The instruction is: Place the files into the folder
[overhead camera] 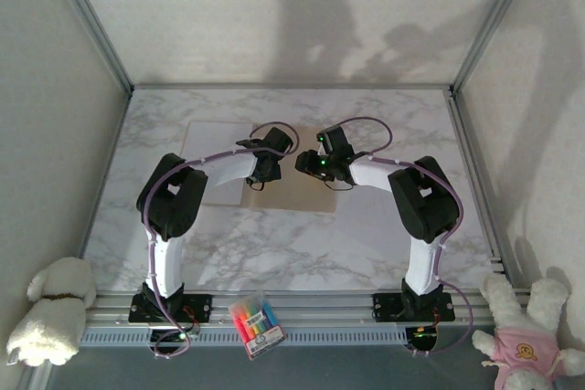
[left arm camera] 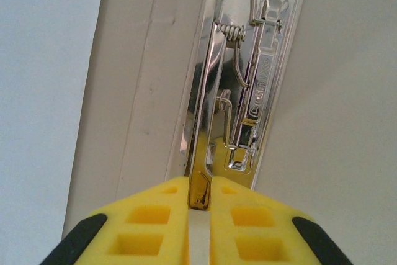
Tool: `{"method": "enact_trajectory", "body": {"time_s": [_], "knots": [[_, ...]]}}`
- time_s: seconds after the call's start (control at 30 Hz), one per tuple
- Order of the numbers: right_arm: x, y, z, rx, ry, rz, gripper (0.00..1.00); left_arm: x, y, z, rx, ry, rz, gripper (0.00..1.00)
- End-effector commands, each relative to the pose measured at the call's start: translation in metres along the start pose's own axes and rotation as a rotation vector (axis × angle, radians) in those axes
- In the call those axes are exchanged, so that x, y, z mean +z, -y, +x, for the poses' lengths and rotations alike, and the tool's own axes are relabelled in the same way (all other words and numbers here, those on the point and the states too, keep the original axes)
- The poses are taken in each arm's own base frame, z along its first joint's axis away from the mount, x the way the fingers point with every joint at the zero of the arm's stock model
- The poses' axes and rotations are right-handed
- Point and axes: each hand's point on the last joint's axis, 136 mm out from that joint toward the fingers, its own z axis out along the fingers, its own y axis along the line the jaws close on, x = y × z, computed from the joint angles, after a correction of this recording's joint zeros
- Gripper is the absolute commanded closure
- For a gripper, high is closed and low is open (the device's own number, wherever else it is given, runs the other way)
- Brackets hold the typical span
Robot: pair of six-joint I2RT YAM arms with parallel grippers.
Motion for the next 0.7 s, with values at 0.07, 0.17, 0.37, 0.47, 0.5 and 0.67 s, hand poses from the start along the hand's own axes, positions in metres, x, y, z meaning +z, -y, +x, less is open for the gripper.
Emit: {"method": "enact_trajectory", "body": {"time_s": [0.07, 0.17, 0.37, 0.47, 0.5, 0.67], "knots": [[0.002, 0.006, -0.003, 0.017, 0.012, 0.020, 0.57, 0.000, -0.008, 0.008, 0.049, -0.018, -0.032, 0.87], [0.004, 0.007, -0.002, 0.021, 0.004, 0.027, 0.57, 0.003, -0.007, 0.010, 0.058, -0.024, -0.028, 0.87], [0.008, 0.011, -0.001, 0.034, -0.010, 0.051, 0.58, 0.012, -0.003, 0.020, 0.061, -0.055, -0.001, 0.88], [0.011, 0.014, 0.001, 0.044, -0.023, 0.063, 0.59, 0.017, -0.003, 0.025, 0.060, -0.067, 0.005, 0.88], [0.012, 0.014, 0.001, 0.045, -0.028, 0.066, 0.59, 0.018, -0.002, 0.026, 0.059, -0.071, 0.011, 0.88], [0.014, 0.017, 0.002, 0.053, -0.037, 0.074, 0.59, 0.023, 0.002, 0.033, 0.052, -0.089, 0.032, 0.88]]}}
